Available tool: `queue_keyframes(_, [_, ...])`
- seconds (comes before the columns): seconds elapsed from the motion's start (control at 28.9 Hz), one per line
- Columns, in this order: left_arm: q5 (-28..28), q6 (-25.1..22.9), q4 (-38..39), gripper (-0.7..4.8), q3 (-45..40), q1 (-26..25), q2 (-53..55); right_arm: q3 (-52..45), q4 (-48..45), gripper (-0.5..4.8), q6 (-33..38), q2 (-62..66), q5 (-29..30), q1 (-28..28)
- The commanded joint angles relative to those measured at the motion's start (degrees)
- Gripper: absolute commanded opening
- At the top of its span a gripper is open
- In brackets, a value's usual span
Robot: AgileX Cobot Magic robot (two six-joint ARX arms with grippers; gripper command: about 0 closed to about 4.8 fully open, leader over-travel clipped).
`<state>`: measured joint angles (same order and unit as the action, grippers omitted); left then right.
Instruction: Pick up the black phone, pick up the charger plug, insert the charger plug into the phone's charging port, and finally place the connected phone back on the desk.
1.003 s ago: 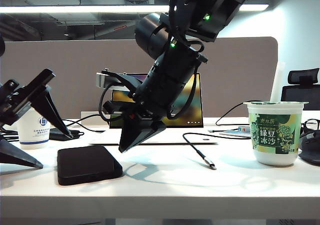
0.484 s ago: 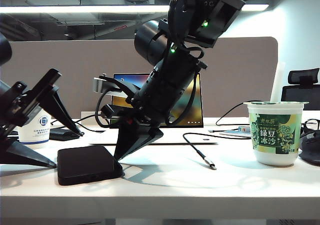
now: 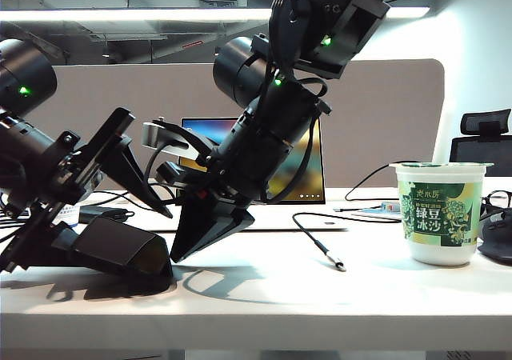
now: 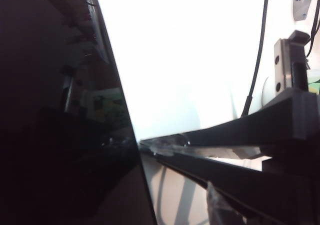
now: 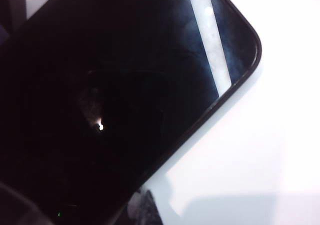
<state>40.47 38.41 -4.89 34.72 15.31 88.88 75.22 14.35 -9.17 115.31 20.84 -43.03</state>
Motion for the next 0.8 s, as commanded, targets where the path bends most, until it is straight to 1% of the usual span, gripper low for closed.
queue_keyframes(0.03, [-0.8,0.0,-0.2,3.31,-0.2,0.2,0.3,0.2,-1.3,-0.01,-0.3,-0.2,0.7,-0.2])
queue_keyframes(0.1, [-0.8,-0.1,-0.4,3.24,-0.2,0.2,0.3,0.2,-1.2,-0.01,-0.3,-0.2,0.7,-0.2])
queue_keyframes(0.17, [-0.8,-0.1,-0.7,3.04,-0.2,0.2,0.3,0.2,-1.3,-0.01,-0.3,-0.2,0.7,-0.2])
queue_keyframes(0.28, [-0.8,-0.1,-0.9,2.99,-0.2,0.2,0.3,0.2,-1.2,-0.01,-0.2,-0.2,0.7,-0.2])
queue_keyframes(0.31, [-0.8,-0.1,-0.9,2.87,-0.2,0.2,0.3,0.2,-1.2,-0.01,-0.2,-0.2,0.7,-0.2])
queue_keyframes(0.35, [-0.8,-0.1,-0.9,2.60,-0.2,0.2,0.3,0.2,-1.2,-0.01,-0.3,-0.2,0.7,-0.2])
queue_keyframes(0.48, [-0.9,-0.3,-1.1,0.87,-0.2,0.2,0.3,0.2,-1.1,-0.01,-0.3,-0.2,0.4,-0.1])
queue_keyframes(0.52, [-0.9,-0.3,-1.2,0.51,-0.2,0.2,0.3,0.2,-1.1,-0.01,-0.3,-0.2,0.3,-0.1])
queue_keyframes(0.55, [-1.1,-0.3,-1.3,0.40,-0.2,0.2,0.3,0.2,-1.1,-0.01,-0.3,-0.2,0.3,-0.1])
queue_keyframes(0.62, [-1.6,-0.5,-1.6,0.35,-0.2,0.2,0.3,0.2,-1.1,-0.01,-0.2,-0.2,0.3,-0.1])
queue_keyframes(0.69, [-2.3,-0.5,-1.7,-0.08,-0.2,0.2,0.3,0.2,-1.1,-0.01,-0.2,-0.2,0.3,-0.1])
queue_keyframes(0.8, [-3.2,-0.6,-1.7,-0.06,-0.2,0.2,0.3,0.3,-0.8,-0.01,-0.2,-0.3,0.3,-0.1])
